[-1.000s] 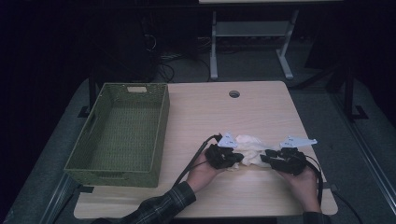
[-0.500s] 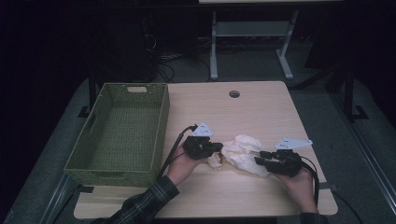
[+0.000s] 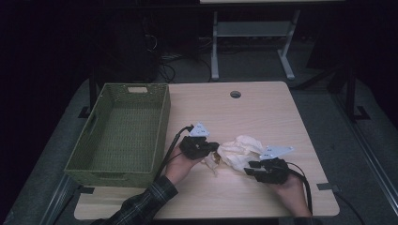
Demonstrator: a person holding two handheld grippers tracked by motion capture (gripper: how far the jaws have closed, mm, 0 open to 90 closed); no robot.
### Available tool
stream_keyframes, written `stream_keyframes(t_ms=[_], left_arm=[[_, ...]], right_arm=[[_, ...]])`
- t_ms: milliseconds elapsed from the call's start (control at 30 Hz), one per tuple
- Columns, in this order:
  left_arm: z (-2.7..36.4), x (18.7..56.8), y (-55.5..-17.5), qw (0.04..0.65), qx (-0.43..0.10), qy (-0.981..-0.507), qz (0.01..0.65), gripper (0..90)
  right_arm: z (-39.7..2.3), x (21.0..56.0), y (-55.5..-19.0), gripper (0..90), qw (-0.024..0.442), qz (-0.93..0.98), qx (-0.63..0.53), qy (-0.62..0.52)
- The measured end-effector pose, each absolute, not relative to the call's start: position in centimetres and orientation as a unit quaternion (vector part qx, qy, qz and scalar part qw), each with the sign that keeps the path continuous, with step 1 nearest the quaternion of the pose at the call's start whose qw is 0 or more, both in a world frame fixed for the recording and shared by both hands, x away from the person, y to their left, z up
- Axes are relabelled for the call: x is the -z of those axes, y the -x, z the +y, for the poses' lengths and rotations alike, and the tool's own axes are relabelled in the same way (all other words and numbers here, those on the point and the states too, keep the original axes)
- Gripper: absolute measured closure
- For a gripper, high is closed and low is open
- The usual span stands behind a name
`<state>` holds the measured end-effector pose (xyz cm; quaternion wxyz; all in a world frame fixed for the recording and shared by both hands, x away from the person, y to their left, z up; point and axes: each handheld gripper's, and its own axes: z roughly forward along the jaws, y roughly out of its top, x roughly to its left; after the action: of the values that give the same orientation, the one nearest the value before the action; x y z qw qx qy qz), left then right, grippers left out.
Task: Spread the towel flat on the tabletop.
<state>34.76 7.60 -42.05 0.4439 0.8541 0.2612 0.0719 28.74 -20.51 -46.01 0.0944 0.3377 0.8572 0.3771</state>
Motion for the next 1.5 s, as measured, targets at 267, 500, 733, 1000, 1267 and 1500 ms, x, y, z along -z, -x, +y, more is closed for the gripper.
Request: stream_keyframes(t_ms=[267,500,733,1000,1267,1500], left_arm=[[7.7,41.9,-34.7,0.447,-0.072,-0.853,0.262,87.1],[7.9,41.4,-34.7,0.453,-0.076,-0.849,0.263,87.1],[8.2,41.1,-34.9,0.456,-0.079,-0.846,0.266,87.1],[8.1,42.1,-35.4,0.441,-0.073,-0.851,0.275,87.1],[7.8,43.2,-35.5,0.424,-0.064,-0.861,0.275,87.0],[7.8,43.5,-35.6,0.418,-0.063,-0.863,0.276,87.0]], right_arm=[[-20.1,46.0,-28.9,86.5,0.083,0.869,-0.364,-0.324],[-21.6,42.9,-27.6,87.3,0.077,0.845,-0.436,-0.3],[-22.7,40.9,-29.6,87.5,0.105,0.823,-0.465,-0.309],[-22.6,42.6,-33.8,87.4,0.108,0.819,-0.442,-0.35],[-22.8,44.8,-36.9,78.8,0.143,0.806,-0.395,-0.418],[-23.4,43.1,-34.6,78.8,0.134,0.806,-0.416,-0.398]])
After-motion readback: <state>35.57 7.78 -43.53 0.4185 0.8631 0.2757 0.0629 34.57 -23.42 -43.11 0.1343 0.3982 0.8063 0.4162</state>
